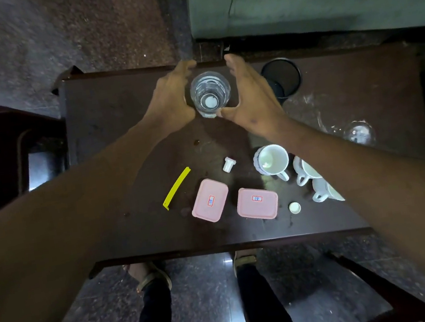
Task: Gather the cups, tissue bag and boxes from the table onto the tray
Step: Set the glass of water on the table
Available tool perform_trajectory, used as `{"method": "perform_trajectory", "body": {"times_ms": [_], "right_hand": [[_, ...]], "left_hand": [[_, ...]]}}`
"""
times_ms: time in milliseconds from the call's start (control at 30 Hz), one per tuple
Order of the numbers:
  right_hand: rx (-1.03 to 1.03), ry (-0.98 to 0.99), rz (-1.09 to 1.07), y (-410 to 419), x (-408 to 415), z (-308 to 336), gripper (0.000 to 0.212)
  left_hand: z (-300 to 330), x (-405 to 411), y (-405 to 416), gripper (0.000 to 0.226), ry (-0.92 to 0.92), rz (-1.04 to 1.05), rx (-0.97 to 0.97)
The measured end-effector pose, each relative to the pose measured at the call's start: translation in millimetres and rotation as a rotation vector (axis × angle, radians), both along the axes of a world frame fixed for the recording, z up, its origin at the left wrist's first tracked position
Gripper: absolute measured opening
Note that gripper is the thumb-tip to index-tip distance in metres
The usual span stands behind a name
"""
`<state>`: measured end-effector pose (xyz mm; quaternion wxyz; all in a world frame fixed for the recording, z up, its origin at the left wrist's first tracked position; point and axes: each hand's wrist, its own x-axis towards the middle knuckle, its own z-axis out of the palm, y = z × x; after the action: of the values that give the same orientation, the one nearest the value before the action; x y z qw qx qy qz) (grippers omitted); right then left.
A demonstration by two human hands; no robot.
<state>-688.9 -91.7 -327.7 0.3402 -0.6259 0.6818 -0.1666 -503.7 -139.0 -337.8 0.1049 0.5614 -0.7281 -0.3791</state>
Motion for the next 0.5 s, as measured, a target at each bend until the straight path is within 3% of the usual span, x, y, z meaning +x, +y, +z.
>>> {"method": "perform_trajectory", "body": {"times_ms": [233, 500], "right_hand": [[-0.127, -0.033, -0.074, 19.7, -43.4, 23.9, 0.099], [-0.150, -0.075, -0.155, 53.9, -43.4, 44.2, 0.089]], "left_hand": [[34.9, -8.6, 7.4, 0.074, 0.112, 0.112, -0.195], [57.5, -14.6, 52.8, 0.078, 0.242, 0.230, -0.133]]}}
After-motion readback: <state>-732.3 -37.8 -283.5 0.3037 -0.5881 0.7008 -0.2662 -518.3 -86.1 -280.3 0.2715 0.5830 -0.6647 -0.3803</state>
